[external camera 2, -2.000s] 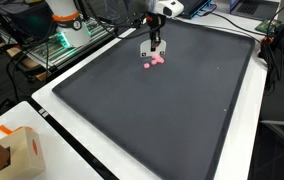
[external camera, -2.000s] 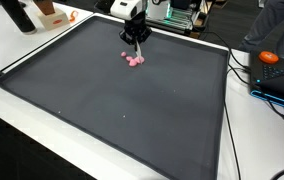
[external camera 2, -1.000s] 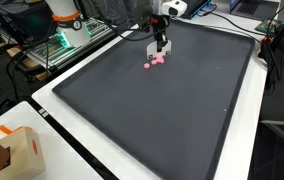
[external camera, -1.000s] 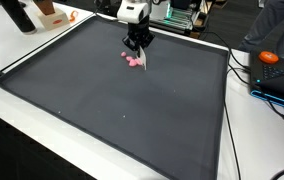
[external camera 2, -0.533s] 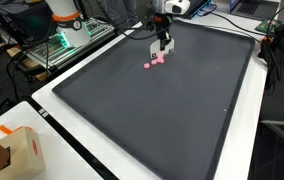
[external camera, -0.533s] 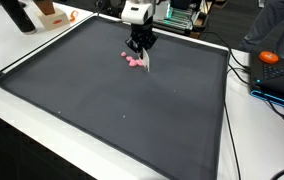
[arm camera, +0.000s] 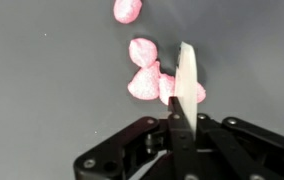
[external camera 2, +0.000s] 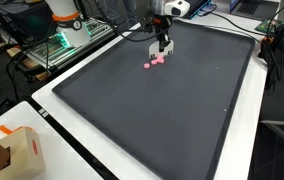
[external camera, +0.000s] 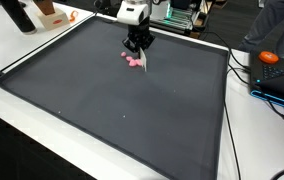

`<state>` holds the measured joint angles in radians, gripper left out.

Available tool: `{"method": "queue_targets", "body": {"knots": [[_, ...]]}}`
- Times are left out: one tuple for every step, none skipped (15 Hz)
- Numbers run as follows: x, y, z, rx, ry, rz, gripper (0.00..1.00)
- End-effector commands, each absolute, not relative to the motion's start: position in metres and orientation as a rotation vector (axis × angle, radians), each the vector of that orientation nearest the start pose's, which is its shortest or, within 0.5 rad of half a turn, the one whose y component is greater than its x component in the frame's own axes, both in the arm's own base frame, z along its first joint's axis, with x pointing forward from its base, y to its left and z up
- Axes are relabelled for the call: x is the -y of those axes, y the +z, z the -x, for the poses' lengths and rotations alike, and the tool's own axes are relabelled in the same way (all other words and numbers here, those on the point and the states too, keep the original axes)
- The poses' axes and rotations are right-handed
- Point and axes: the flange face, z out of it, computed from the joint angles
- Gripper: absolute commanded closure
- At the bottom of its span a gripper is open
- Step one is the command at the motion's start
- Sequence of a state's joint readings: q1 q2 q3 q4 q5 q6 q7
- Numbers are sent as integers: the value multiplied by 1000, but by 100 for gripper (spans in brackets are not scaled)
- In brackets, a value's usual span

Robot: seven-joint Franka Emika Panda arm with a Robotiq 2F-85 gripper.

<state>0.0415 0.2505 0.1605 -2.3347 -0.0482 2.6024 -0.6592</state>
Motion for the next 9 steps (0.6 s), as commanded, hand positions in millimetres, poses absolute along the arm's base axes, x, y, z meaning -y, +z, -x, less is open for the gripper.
{"method": "queue_targets", "body": {"knots": [[-79, 217, -491, 1352, 88, 2792, 99], [-75, 215, -488, 1349, 106, 2783, 99], [-71, 214, -485, 1343, 134, 2781, 99], [-67, 213, -483, 1337, 158, 2779, 99], [-62, 213, -480, 1331, 176, 2786, 99], [-58, 213, -478, 1324, 190, 2794, 99], [-53, 213, -477, 1314, 192, 2806, 99], [-48, 213, -476, 1300, 194, 2816, 99], [-44, 213, -475, 1288, 198, 2822, 99]]}}
